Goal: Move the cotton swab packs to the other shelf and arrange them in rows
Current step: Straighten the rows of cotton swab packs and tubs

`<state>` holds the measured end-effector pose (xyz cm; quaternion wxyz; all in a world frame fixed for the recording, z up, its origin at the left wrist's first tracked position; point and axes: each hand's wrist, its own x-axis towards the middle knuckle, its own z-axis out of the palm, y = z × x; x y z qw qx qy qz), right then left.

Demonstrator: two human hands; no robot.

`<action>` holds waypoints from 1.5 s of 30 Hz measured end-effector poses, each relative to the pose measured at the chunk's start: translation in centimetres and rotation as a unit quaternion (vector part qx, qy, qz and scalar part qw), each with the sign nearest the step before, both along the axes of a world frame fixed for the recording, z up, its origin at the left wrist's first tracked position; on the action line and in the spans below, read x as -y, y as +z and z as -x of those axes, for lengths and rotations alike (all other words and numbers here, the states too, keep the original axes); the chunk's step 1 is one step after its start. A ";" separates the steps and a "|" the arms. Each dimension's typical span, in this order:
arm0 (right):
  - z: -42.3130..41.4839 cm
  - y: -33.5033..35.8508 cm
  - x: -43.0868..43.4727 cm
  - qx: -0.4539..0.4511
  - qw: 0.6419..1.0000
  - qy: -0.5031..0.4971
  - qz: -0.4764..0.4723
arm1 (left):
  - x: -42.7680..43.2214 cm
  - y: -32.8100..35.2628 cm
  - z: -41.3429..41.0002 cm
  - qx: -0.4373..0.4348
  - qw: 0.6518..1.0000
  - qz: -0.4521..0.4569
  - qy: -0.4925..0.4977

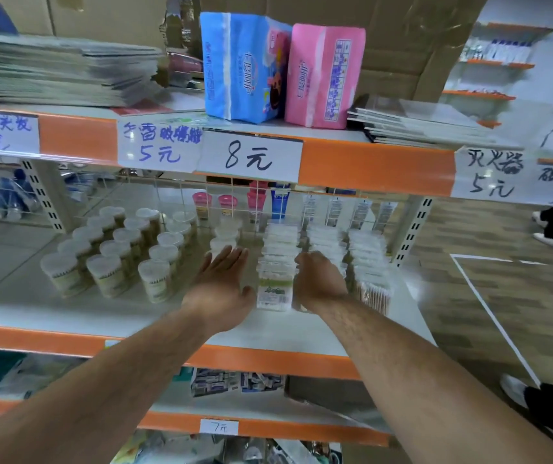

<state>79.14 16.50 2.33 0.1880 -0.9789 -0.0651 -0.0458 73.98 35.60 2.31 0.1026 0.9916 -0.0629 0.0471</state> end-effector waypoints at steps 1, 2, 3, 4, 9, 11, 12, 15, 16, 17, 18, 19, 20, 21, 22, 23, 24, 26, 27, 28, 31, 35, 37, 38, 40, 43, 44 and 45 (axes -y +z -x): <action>0.3 0.4 1.0 0.004 1.000 -0.010 0.006 | 0.4 0.2 -0.1 0.003 1.000 0.003 -0.005; 0.6 0.8 2.1 0.009 1.000 -0.023 0.011 | 0.8 0.4 -0.2 0.009 1.000 0.007 -0.011; 0.9 1.1 3.3 0.012 0.999 -0.041 0.015 | 1.3 0.6 -0.2 0.015 1.000 0.012 -0.017; 0.9 1.1 4.4 0.012 0.998 -0.059 0.021 | 1.7 0.7 -0.2 0.020 0.999 0.015 -0.021; 1.2 0.2 6.9 -0.047 0.994 -0.063 0.072 | 3.3 0.5 0.0 0.015 0.999 0.007 -0.038; 1.2 -0.4 7.0 -0.056 0.993 -0.058 0.085 | 3.5 0.4 0.1 0.014 0.999 0.002 -0.043; 1.3 -0.6 6.9 -0.058 0.993 -0.058 0.090 | 3.5 0.4 0.2 0.015 0.999 0.000 -0.045; 1.7 -0.8 6.5 -0.050 0.992 -0.056 0.102 | 3.5 0.3 0.6 0.018 0.999 -0.004 -0.040; 1.7 -0.8 6.4 -0.043 0.992 -0.052 0.102 | 3.5 0.3 0.7 0.019 0.999 -0.006 -0.038; 1.7 -0.8 6.3 -0.037 0.993 -0.048 0.100 | 3.4 0.3 0.9 0.018 0.999 -0.007 -0.035; 1.7 -0.8 6.1 -0.034 0.994 -0.045 0.097 | 3.3 0.3 1.1 0.015 0.999 -0.007 -0.033; 1.7 -0.8 6.0 -0.034 0.994 -0.042 0.097 | 3.2 0.3 1.3 0.010 0.999 -0.008 -0.031; 1.6 -0.8 5.9 -0.037 0.993 -0.041 0.103 | 3.1 0.3 1.5 0.008 1.000 -0.009 -0.029; 1.6 -0.7 5.8 -0.043 0.992 -0.040 0.114 | 3.0 0.4 1.6 0.008 1.000 -0.010 -0.027; 1.6 -0.7 5.8 -0.049 0.990 -0.039 0.125 | 2.9 0.4 1.8 0.011 1.000 -0.012 -0.025; 1.6 -0.6 5.7 -0.056 0.989 -0.040 0.128 | 2.9 0.5 2.0 0.013 1.000 -0.013 -0.024; 1.7 -0.6 5.6 -0.061 0.989 -0.041 0.128 | 2.8 0.5 2.2 0.015 1.000 -0.013 -0.023; 2.1 -0.8 5.6 -0.067 0.989 -0.034 0.126 | 2.6 0.6 2.5 0.019 1.000 -0.008 -0.023; 2.3 -1.0 5.7 -0.073 0.989 -0.026 0.125 | 2.6 0.7 2.6 0.022 1.000 -0.005 -0.022; 2.4 -1.3 5.7 -0.082 0.990 -0.023 0.114 | 2.6 0.7 2.6 0.023 1.000 -0.004 -0.020; 3.0 -2.0 5.6 -0.108 0.992 -0.030 0.058 | 2.6 0.7 2.7 0.021 1.000 -0.006 -0.018; 4.0 -2.1 4.4 -0.157 0.981 -0.051 0.099 | 3.0 0.5 2.8 0.026 0.999 -0.008 -0.023; 4.2 -2.4 3.6 -0.206 0.969 -0.065 0.120 | 3.2 0.6 2.9 0.025 0.999 -0.005 -0.025; 4.0 -2.6 3.3 -0.223 0.964 -0.068 0.126 | 3.3 0.6 3.0 0.026 0.999 -0.004 -0.026; 3.7 -2.8 2.7 -0.234 0.962 -0.078 0.116 | 3.4 0.6 3.1 0.032 0.999 -0.004 -0.031; 3.6 -2.8 2.6 -0.238 0.962 -0.105 0.078 | 3.4 0.5 3.3 0.032 0.999 -0.006 -0.034; 3.7 -2.8 2.7 -0.240 0.962 -0.110 0.061 | 3.4 0.5 3.3 0.030 0.999 -0.008 -0.033; 3.7 -2.8 2.8 -0.242 0.963 -0.112 0.043 | 3.5 0.5 3.3 0.027 0.999 -0.009 -0.033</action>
